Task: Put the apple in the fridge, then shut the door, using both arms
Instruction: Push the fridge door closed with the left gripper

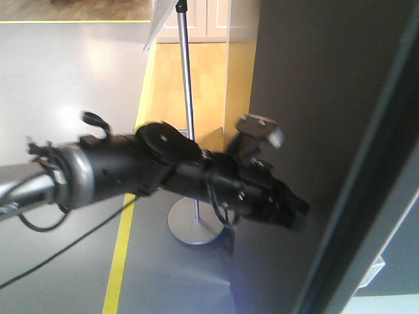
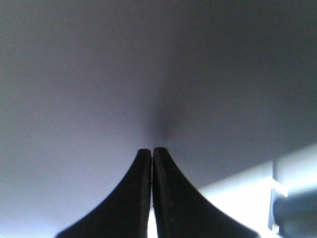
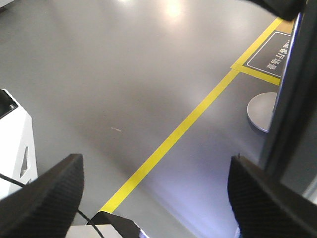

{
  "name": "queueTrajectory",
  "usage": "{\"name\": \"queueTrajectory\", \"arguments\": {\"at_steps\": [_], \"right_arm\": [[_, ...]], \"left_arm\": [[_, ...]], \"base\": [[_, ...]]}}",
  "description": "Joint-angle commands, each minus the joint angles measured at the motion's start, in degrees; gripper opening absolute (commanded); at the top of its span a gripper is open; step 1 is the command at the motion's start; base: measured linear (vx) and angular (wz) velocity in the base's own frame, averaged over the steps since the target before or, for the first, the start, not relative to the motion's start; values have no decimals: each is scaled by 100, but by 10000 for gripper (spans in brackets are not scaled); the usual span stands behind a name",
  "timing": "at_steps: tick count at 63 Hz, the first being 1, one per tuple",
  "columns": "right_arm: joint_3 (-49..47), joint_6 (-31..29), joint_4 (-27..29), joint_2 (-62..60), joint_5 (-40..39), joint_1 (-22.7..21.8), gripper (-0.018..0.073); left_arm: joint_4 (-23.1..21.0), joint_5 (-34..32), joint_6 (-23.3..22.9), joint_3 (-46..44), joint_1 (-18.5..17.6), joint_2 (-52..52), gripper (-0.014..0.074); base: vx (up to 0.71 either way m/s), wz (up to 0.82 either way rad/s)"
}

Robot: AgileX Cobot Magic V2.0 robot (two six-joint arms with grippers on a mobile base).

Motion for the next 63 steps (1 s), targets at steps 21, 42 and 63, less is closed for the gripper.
{"name": "queueTrajectory", "arguments": {"at_steps": [21,42,63], "right_arm": [[-134,-24,149,96,-289,-1,568],[-134,-24,148,96,-248,-1,568],[-134,-24,148,96,-231,-1,568]], "left_arm": [[-313,-122,329,-168,-91,-260,-6],[1987,-623,-1307,-168,-91,-926,-6],[5890,-1009,-4724,882,79,-2176,-6]], "base": [[0,0],[0,0],[0,0]]}}
